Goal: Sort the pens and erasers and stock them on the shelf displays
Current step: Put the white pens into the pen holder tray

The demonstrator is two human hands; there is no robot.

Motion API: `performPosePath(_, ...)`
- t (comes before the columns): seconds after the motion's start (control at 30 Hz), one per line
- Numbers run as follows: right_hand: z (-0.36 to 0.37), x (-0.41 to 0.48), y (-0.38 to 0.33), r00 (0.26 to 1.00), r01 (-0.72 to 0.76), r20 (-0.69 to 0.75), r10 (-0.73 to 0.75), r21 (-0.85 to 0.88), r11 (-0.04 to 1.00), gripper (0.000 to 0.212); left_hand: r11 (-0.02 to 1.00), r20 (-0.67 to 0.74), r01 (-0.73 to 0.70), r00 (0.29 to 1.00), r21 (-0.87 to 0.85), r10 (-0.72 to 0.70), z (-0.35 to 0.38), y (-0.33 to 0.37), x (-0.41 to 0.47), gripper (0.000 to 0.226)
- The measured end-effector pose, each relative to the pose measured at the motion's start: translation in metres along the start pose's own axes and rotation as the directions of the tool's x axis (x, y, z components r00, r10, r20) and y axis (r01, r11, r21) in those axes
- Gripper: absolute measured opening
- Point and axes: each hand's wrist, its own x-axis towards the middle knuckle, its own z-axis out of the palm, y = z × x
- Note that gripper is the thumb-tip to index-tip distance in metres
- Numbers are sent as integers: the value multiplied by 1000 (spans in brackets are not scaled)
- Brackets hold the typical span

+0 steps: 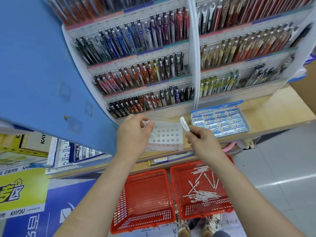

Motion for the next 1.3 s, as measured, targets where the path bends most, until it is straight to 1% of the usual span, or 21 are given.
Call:
performPosePath(0.03,-3,-2,-5,999,28,41,-28,1,1000,26,987,49,37,998,-154,-29,-3,7,-2,15)
performPosePath(0.07,-5,-5,-10,995,56,83,-56,2,998,26,939,138,102,989,-329,-59,-5,15,-5,14)
performPosePath(0.1,-6,-7,-13,989,85,125,-85,4,996,26,862,245,186,967,-471,-75,-8,23,-7,17)
performPosePath(0.13,-6,-8,-17,980,114,164,-115,14,993,26,784,336,259,939,-564,-69,-9,30,-9,21)
performPosePath(0.17,-7,-9,-19,971,137,195,-140,27,990,25,725,391,307,919,-617,-56,-9,34,-11,23)
performPosePath(0.2,-7,-11,-22,963,151,217,-158,45,987,25,688,416,332,908,-645,-49,-10,37,-12,22)
performPosePath(0.27,-7,-12,-27,958,153,234,-168,80,985,22,654,413,345,909,-674,-54,-14,39,-12,16)
performPosePath(0.3,-8,-13,-28,961,138,229,-158,100,985,19,643,388,338,919,-687,-68,-17,37,-11,12)
performPosePath(0.37,-10,-12,-28,972,106,197,-131,131,986,14,636,295,298,949,-712,-114,-24,34,-7,3)
performPosePath(0.43,-12,-12,-26,981,97,156,-116,125,987,10,656,176,232,973,-718,-151,-31,30,-2,5)
performPosePath(0.5,-12,-8,-21,991,83,100,-92,89,993,10,707,60,155,986,-691,-157,-38,27,2,9)
performPosePath(0.57,-11,-3,-8,999,47,-5,-47,11,999,16,758,-45,96,985,-645,-164,-44,21,8,13)
performPosePath(0.63,-12,2,9,994,2,-107,-11,-78,997,23,820,-112,67,981,-569,-158,-46,11,15,18)
performPosePath(0.67,-12,4,18,991,-23,-137,7,-110,994,22,861,-127,56,982,-505,-138,-44,7,17,18)
performPosePath(0.73,-9,5,30,989,-56,-147,34,-147,988,16,935,-135,27,988,-353,-80,-36,3,17,12)
performPosePath(0.8,-2,4,34,991,-72,-123,52,-170,983,10,968,-138,-4,990,-251,-31,-26,2,15,6)
performPosePath(0.87,5,4,35,994,-71,-96,53,-196,978,7,979,-142,-48,990,-196,20,-16,0,14,10)
performPosePath(0.97,9,6,34,993,-86,-93,69,-189,978,14,989,-147,-107,985,-104,91,-1,-5,13,13)
performPosePath(1.13,8,6,28,994,-95,-74,84,-156,983,17,988,-158,-156,976,-10,153,15,-8,12,16)
performPosePath(1.23,11,6,28,991,-112,-88,104,-85,990,21,992,-100,-119,987,51,123,15,-4,13,19)
performPosePath(1.3,13,6,29,987,-128,-103,125,-22,992,21,985,-10,-123,992,122,125,12,-2,18,23)
